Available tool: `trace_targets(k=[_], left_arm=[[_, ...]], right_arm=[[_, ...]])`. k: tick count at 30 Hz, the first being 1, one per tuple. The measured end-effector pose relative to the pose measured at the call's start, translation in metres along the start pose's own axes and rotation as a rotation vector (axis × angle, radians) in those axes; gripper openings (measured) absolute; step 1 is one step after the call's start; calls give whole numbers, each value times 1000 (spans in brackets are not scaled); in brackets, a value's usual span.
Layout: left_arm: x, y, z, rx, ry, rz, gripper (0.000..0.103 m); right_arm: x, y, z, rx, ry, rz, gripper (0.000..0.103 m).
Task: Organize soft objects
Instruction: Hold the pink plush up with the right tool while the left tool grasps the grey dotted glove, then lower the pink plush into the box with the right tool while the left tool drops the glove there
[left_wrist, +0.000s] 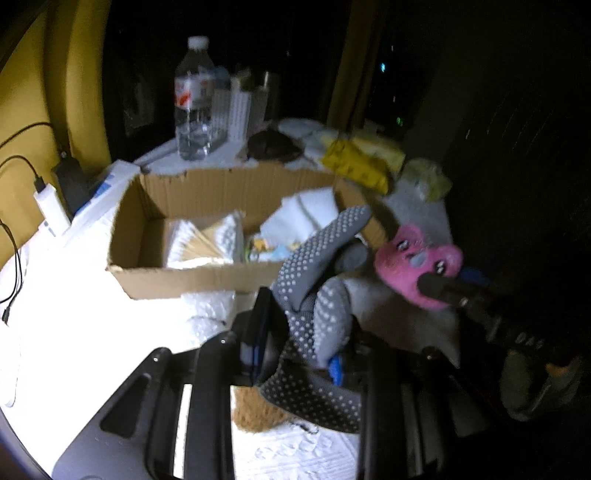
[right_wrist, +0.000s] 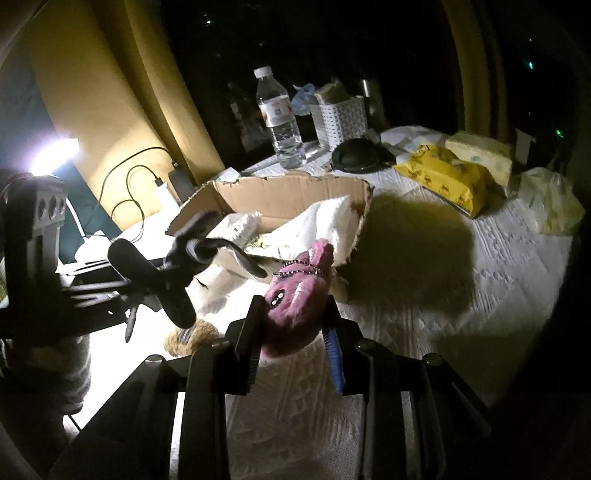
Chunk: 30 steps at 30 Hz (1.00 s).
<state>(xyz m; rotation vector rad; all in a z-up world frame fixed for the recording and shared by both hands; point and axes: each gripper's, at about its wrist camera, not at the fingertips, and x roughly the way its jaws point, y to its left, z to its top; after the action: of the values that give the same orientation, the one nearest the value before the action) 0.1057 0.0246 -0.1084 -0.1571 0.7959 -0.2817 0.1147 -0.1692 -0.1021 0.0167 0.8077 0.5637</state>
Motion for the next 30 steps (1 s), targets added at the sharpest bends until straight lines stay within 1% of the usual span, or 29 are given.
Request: trace_targets(k=[2,12,16,23,30], left_arm=[[-9,1,5,-10,-34,8,27],[-36,13,25,-50,-125,49,28],[-41,19,33,-50,-153,81,28],[-36,35,46,-52,-170,130,28],[-19,56,52,-78,-166,149,28]], right_arm=[[-2,3,4,-7,-7,2,32],[-6,12,26,-54,-43,25,32],[-5,15,35,-65,-58,37,32],[7,20,48,-85,-53,53,32],[24,23,60,-85,-48,61,32]])
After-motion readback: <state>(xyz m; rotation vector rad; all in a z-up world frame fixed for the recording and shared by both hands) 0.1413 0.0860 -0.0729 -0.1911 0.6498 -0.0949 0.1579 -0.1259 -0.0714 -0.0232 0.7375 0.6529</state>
